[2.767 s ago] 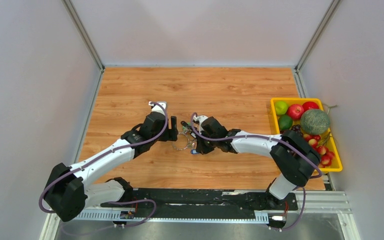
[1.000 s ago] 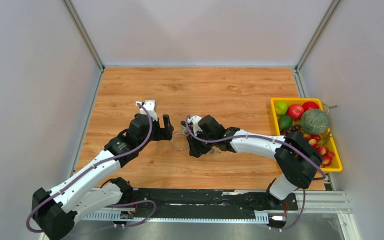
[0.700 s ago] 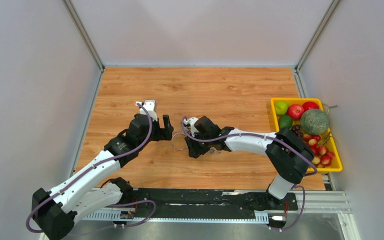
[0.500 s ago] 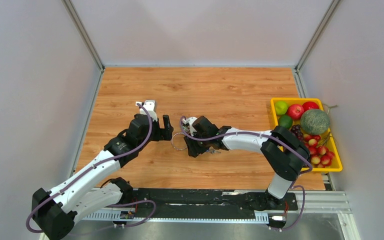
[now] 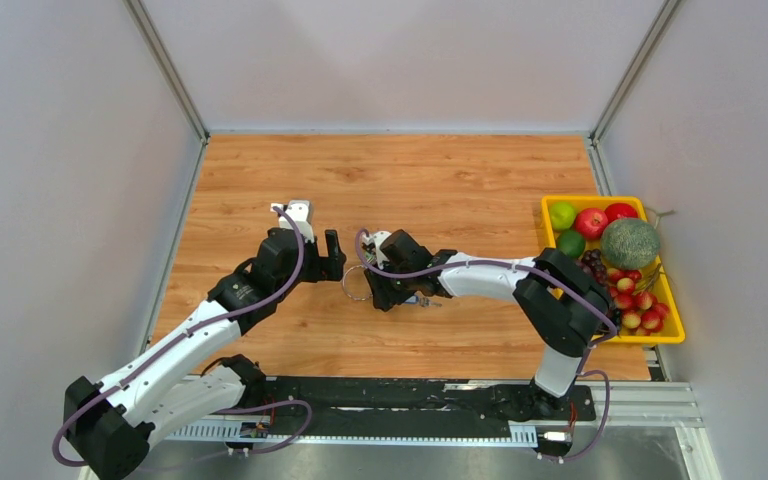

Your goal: Put the keys on the keyring

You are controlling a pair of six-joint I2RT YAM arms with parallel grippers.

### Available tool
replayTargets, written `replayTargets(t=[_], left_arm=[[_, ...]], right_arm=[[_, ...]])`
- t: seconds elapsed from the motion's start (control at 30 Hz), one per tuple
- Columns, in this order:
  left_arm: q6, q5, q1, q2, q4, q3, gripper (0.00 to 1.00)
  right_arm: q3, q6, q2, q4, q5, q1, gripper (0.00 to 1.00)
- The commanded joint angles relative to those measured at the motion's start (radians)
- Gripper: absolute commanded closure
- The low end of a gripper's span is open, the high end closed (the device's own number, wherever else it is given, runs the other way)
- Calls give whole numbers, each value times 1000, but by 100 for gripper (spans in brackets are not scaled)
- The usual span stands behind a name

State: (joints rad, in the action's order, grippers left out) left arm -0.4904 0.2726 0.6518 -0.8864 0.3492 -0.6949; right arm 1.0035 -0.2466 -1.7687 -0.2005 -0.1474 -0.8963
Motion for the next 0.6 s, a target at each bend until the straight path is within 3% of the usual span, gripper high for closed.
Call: replayTargets(t=[0.0,0.17,0.57], left_arm=[[18,4,-8,3,-3,-11,0],[20,1,-9,3,-4,-10,0],[20,-6,-9,13,-3,-5,0]], right_arm=[[24,-17,-28,27,31,-3,49],[21,-10,-29,32,14,-12,55],[33,-4,-45,33,19,-75,54]])
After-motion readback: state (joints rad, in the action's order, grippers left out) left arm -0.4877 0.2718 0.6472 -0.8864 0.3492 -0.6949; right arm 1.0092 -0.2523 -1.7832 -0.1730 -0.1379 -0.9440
